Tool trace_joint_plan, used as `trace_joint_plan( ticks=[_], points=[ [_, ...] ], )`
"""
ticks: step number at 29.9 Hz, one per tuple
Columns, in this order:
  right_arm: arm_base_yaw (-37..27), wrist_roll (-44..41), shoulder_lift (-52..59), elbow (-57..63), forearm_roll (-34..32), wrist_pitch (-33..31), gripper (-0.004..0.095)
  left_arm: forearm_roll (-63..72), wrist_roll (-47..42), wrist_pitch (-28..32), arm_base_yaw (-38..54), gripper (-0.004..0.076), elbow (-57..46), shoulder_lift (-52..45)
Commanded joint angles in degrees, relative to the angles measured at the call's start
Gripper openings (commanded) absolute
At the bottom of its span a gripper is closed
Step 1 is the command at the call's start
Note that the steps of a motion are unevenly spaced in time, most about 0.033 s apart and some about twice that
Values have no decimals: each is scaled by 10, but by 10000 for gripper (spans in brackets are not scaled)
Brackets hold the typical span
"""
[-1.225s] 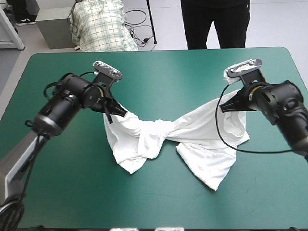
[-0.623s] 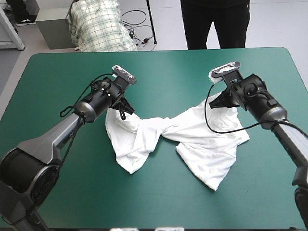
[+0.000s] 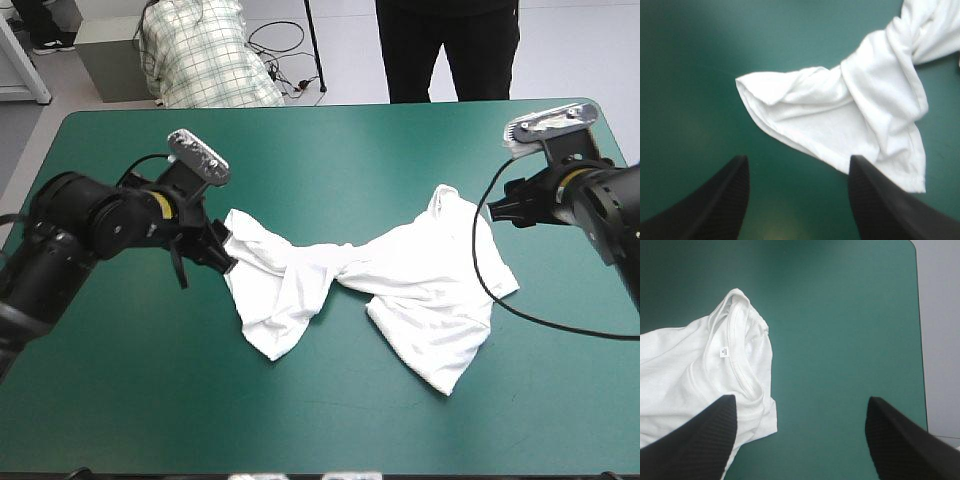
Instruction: Fold the cloth
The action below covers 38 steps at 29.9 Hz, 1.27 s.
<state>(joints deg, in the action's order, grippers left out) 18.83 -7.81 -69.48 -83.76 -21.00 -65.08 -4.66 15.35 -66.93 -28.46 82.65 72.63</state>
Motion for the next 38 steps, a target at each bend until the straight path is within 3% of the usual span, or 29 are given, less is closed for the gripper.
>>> trace_joint_plan(
  ticks=[1,6,13,26,33,38],
  points=[
    [-2,5,52,-17,-14,14,675,13,6,12,-1,430,-51,-58],
    [-2,3,85,-17,-10,-5,675,77,38,24,-14,430,-161,-87],
    [-2,4,92,-17,10,-31,675,68,48,59,-109,430,-258,-63],
    [-1,14,89,-9,39,-51,675,62,56,138,-150,430,-268,83],
    [-1,21,89,81,52,-47,675,81,75,165,-150,430,-268,149],
    [-1,22,84,159,54,-9,675,80,74,172,-149,411,-268,180]
  ],
)
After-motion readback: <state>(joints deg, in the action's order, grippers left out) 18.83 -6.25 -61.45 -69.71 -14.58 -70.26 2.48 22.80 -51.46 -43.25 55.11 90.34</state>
